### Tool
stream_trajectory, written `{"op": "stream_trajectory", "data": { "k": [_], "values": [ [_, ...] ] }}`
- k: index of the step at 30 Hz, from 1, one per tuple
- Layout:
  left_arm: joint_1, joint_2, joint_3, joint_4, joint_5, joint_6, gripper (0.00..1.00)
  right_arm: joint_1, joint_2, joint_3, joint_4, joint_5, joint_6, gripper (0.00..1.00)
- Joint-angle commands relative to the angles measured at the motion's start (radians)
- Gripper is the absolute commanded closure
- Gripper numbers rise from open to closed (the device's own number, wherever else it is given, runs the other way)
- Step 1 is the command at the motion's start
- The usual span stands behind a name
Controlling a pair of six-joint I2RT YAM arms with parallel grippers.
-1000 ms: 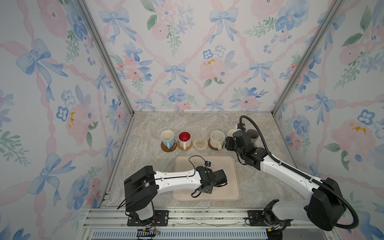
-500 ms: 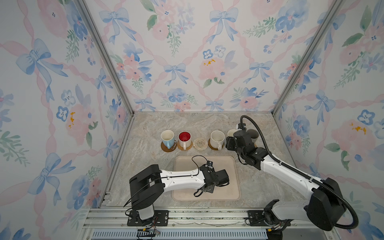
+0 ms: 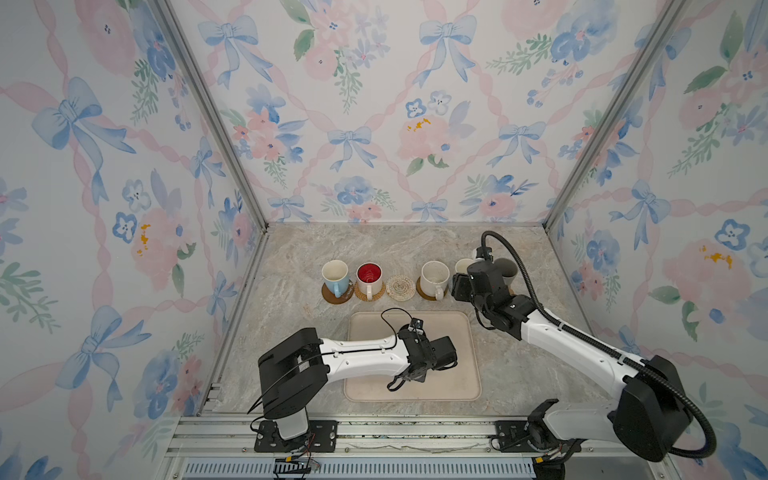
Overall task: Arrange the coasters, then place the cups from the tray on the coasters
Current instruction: 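Lift and carry the black mug with the left gripper toward the woven coaster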
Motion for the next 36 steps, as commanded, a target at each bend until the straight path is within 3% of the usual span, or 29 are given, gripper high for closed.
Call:
{"op": "stream_trajectory", "data": {
  "k": [1, 10, 26, 36],
  "values": [
    [0.021, -0.069, 0.033, -0.008, -0.107, -0.016, 1.00, -0.008, -0.012, -0.007, 0.015, -0.010, 0.009, 0.39],
    [0.090, -0.093, 0.074, 0.016, -0.160, 0.038, 1.00, -0.016, -0.009, -0.010, 0.017, -0.016, 0.009, 0.38],
    [0.275, -0.088, 0.121, 0.231, -0.102, 0.243, 1.00, -0.026, -0.012, -0.012, 0.008, -0.019, 0.008, 0.39],
    [0.343, -0.027, 0.169, 0.314, -0.065, 0.323, 1.00, -0.029, 0.003, -0.009, 0.009, -0.020, 0.008, 0.39]
  ]
}}
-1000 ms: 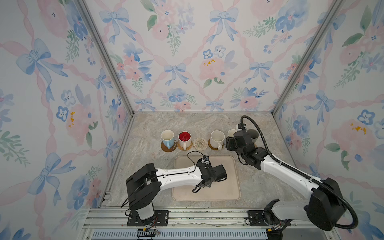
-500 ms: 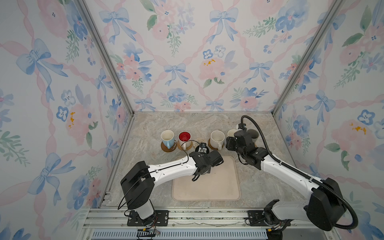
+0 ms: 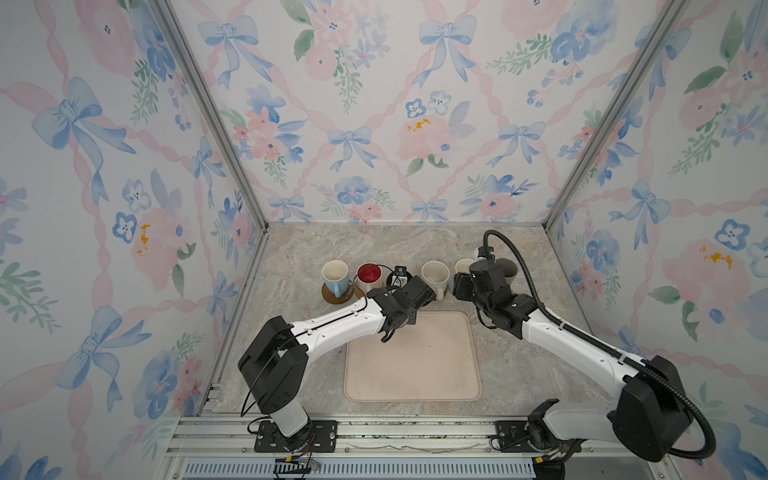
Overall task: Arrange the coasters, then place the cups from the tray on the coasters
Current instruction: 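Lift and carry the black mug with the left gripper toward the woven coaster, then lower the black mug onto the woven coaster beside the red-inside mug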
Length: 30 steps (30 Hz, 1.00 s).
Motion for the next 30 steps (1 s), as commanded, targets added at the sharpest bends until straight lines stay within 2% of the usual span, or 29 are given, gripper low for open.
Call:
{"op": "stream_trajectory", "data": {
  "k": [1, 30],
  "values": [
    [0.024, 0.024, 0.061, 0.086, -0.010, 0.052, 1.00, -0.010, 0.005, -0.008, 0.008, -0.007, 0.008, 0.39],
    [0.130, 0.237, 0.200, 0.101, 0.069, 0.104, 1.00, -0.033, 0.050, -0.002, 0.017, -0.033, 0.011, 0.39]
  ]
}}
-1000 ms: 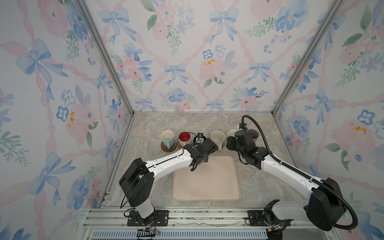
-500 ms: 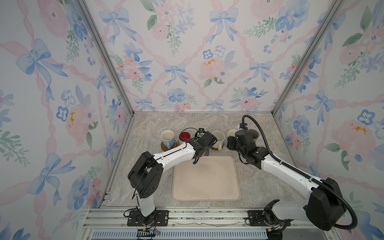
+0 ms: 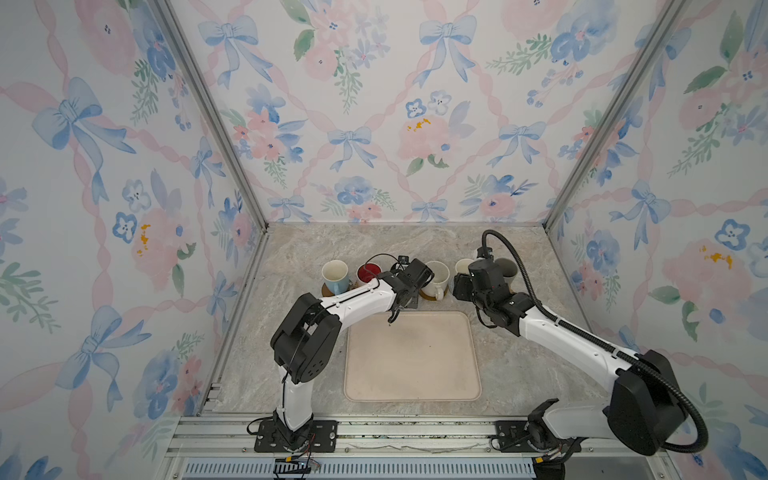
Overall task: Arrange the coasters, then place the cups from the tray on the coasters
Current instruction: 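Lower the black mug onto the woven coaster beside the red-inside mug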
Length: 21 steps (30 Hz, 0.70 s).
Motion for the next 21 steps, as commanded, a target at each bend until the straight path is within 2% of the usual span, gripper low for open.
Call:
{"op": "stream_trajectory", "data": {
  "k": [1, 21],
  "values": [
    [0.015, 0.001, 0.046, 0.048, -0.018, 0.019, 1.00, -0.013, 0.017, -0.001, 0.017, -0.006, 0.011, 0.39],
    [0.033, 0.072, 0.068, 0.045, 0.009, 0.035, 1.00, -0.013, 0.032, 0.003, 0.021, -0.020, 0.012, 0.39]
  ]
}}
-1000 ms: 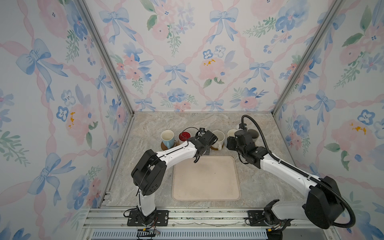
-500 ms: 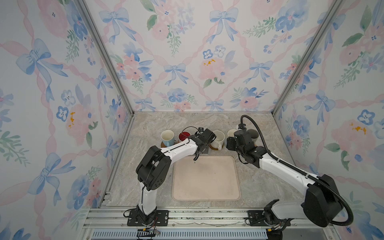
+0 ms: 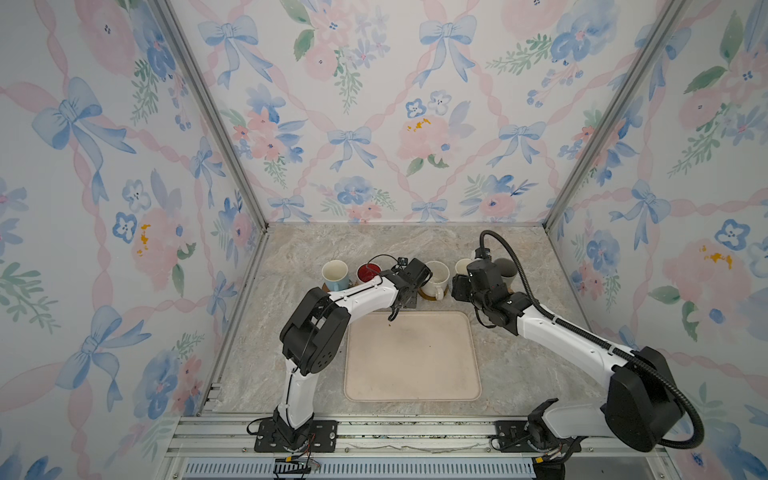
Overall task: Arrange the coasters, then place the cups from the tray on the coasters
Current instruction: 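Lower the black mug onto the woven coaster beside the red-inside mug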
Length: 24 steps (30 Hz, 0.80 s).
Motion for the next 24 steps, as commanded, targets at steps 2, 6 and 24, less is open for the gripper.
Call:
{"op": "stream_trajectory", "data": {
  "k": [2, 6, 24],
  "values": [
    [0.008, 0.001, 0.038, 0.046, -0.019, 0.018, 1.00, -0.013, 0.015, 0.005, 0.014, -0.007, 0.013, 0.39],
    [0.008, 0.004, 0.040, 0.046, -0.021, 0.019, 1.00, -0.014, 0.015, 0.005, 0.014, -0.008, 0.014, 0.39],
    [0.014, 0.016, 0.039, 0.043, -0.014, 0.031, 0.91, -0.015, 0.006, 0.003, 0.013, -0.011, 0.009, 0.39]
  ]
}}
